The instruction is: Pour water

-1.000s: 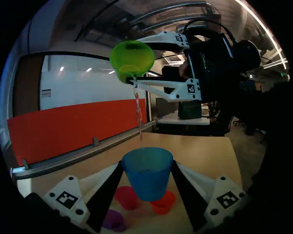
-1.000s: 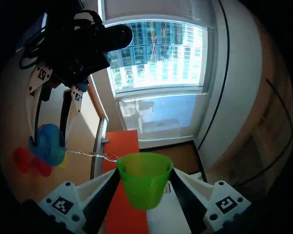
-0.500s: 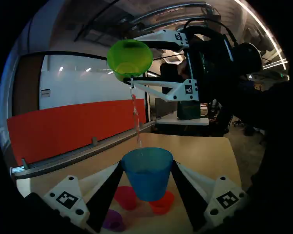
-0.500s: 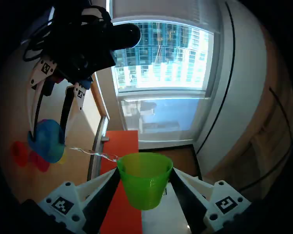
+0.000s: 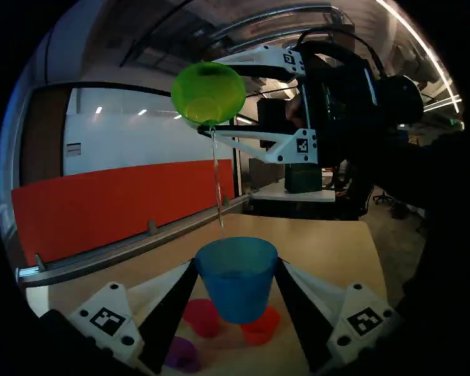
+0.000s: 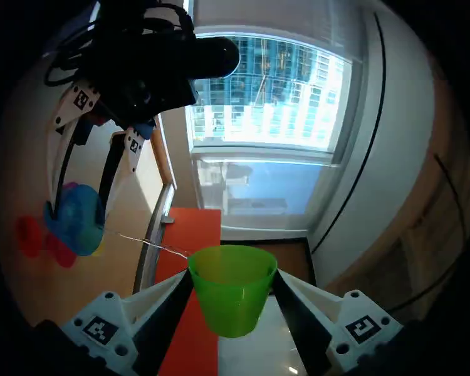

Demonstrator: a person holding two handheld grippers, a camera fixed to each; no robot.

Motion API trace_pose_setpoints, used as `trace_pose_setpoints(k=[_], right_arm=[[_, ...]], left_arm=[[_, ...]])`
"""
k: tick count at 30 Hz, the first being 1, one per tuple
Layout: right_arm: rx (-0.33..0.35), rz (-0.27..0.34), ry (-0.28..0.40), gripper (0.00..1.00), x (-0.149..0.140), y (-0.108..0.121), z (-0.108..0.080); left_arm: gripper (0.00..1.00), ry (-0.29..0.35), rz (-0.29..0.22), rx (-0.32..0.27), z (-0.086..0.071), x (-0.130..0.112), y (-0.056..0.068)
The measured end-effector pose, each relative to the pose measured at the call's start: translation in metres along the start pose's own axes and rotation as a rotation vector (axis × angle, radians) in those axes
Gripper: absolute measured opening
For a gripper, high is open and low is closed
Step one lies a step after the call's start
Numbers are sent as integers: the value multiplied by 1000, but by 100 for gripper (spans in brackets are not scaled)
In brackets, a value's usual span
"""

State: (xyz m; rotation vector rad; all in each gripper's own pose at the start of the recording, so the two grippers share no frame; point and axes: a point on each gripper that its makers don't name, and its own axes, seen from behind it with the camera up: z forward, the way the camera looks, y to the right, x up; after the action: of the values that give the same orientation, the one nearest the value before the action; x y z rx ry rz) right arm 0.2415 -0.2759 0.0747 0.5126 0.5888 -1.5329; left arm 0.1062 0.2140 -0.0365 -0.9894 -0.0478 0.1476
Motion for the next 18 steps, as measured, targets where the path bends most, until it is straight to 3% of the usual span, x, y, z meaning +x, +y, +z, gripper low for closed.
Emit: trace_pose_setpoints(k=[18], right_arm=[[-7, -63, 4, 90, 4, 3, -1]], left_arm=[[87, 5, -3, 5, 0, 1, -1]])
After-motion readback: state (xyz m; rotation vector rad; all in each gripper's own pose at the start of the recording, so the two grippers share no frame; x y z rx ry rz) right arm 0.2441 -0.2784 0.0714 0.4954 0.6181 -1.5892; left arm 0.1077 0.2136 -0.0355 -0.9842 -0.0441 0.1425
